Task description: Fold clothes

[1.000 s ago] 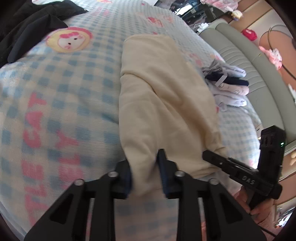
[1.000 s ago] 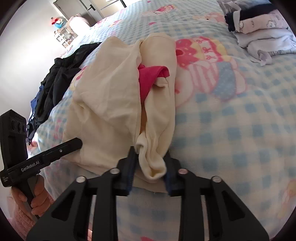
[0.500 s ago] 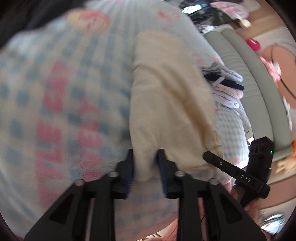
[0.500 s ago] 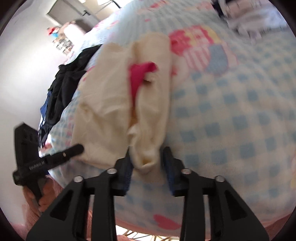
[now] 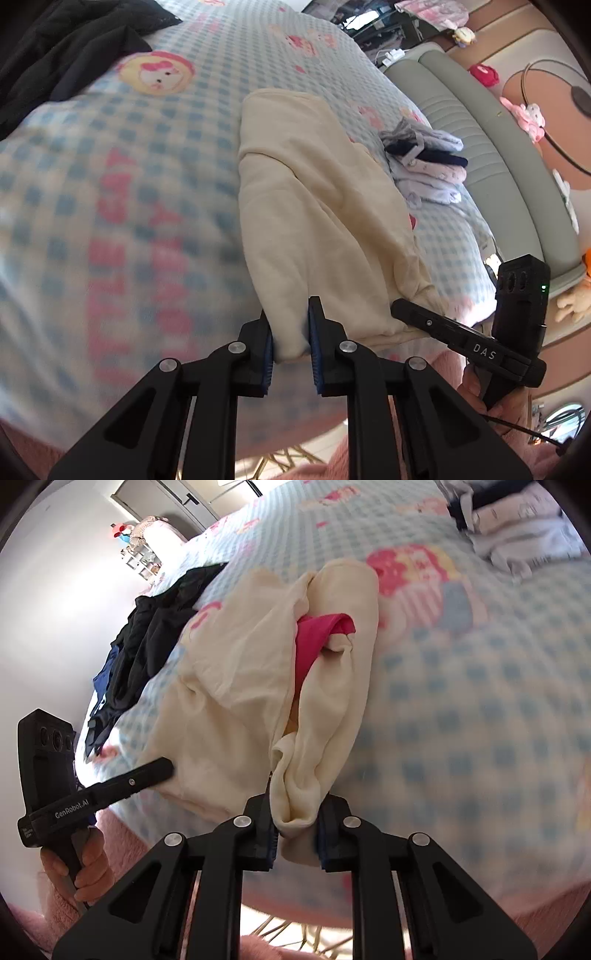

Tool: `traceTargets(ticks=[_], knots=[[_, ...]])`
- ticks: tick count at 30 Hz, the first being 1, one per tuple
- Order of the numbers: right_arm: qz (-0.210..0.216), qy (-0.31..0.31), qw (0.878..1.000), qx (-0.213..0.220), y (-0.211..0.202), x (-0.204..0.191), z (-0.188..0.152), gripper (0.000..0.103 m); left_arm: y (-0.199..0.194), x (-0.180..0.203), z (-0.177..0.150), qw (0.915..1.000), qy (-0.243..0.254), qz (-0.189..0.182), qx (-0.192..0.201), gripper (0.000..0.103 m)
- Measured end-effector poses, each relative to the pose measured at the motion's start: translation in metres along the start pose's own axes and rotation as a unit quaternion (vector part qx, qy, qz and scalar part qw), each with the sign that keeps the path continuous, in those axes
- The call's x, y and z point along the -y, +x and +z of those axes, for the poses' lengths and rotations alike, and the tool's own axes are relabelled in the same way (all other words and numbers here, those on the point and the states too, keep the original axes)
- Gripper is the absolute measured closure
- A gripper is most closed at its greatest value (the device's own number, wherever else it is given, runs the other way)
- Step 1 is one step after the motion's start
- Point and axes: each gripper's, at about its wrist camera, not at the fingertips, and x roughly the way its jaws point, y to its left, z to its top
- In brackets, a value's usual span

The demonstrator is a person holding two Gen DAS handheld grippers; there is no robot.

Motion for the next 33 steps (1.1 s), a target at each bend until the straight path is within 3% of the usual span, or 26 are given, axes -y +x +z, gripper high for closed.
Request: traceTargets(ticks=[3, 5, 10, 14, 19, 22, 24, 27, 33], knots=[[-0.026, -0.016, 0.999, -0.024, 0.008, -0.002, -0.010, 0.080, 0.009, -0.015, -0.012, 0.9992, -0.004, 0.029, -0.029, 0.082], [-0.027, -0.016, 0.999, -0.030, 0.004, 0.001, -0.008, 0.079, 0.007, -0.023, -0.013, 0.9991, -0.022, 0.021, -0.031, 0.080], [-0.052, -0.048, 0.997, 0.023, -0.043, 0.001, 0.003, 0.078, -0.022, -0.009, -0.005, 0.9975, 0.024, 0.061, 0.027, 0.073], [-0.078, -0.068, 0.993, 0.049, -0.050, -0.008, 0.015, 0.076, -0.028, 0.005, 0.010, 0.9967, 0.048, 0.035, 0.056, 0.068], [-0.065, -0.089, 0.993, 0.035, -0.034, -0.018, 0.023, 0.074, 0.014, 0.031, 0.017, 0.9970, 0.072, 0.017, 0.023, 0.066], [-0.057, -0.095, 0.994, 0.006, -0.011, -0.019, 0.021, 0.074, 0.034, 0.030, 0.009, 0.9976, 0.064, 0.026, 0.001, 0.066], [-0.065, -0.094, 0.993, -0.008, 0.002, -0.015, 0.014, 0.074, 0.038, 0.021, 0.000, 0.9990, 0.042, 0.015, 0.004, 0.066], [-0.069, -0.092, 0.993, -0.015, 0.010, -0.006, 0.005, 0.074, 0.047, 0.008, -0.008, 0.9993, 0.025, 0.009, -0.026, 0.067], [-0.063, -0.097, 0.993, -0.006, -0.007, -0.006, 0.006, 0.074, 0.039, 0.021, -0.005, 0.9982, 0.049, 0.002, -0.034, 0.066]])
